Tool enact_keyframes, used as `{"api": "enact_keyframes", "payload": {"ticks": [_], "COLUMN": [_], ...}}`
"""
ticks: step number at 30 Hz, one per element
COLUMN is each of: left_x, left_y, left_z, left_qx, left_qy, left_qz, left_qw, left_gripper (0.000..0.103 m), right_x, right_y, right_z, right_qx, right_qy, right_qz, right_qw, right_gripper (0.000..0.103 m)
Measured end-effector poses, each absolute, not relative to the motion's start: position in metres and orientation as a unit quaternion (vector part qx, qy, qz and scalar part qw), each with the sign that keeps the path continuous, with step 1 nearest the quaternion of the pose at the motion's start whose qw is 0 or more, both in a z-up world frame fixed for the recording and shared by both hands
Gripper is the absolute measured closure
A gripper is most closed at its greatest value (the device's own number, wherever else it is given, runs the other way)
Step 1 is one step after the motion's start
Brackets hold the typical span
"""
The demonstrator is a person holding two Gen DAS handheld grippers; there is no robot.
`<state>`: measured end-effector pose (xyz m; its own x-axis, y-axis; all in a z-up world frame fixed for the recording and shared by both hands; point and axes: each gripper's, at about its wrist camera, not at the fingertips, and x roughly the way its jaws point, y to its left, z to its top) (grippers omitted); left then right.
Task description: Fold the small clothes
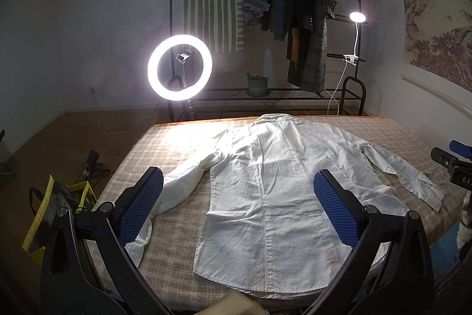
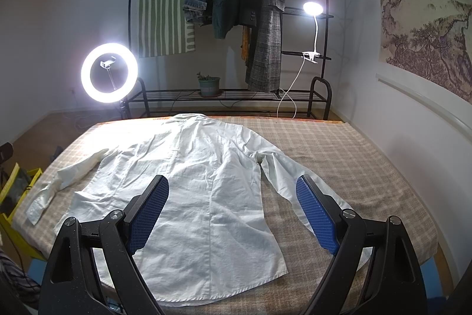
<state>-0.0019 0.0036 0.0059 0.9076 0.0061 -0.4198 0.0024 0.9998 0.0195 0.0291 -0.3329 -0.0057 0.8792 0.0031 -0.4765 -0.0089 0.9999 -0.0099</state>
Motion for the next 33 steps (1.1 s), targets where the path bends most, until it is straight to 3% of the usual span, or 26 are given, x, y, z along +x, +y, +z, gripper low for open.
{"api": "enact_keyframes", "payload": {"ticks": [16, 33], "left_x": [-0.002, 0.026], "left_y": [0.005, 0.053], "left_z": [0.004, -0.036], "left_qx": [0.008, -0.005], "left_qy": [0.216, 0.266], "left_qz": [0.001, 0.002], "left_qw": [0.976, 0.964], "left_gripper": [0.000, 0.000], "right_x": [0.029, 0.043], "right_y": [-0.333, -0.311], "right_z": [-0.006, 0.003], "right_qx": [-0.005, -0.011], "right_qy": [0.246, 0.247], "right_qz": [0.003, 0.002], "right_qw": [0.969, 0.969], "right_gripper": [0.015, 0.015]}}
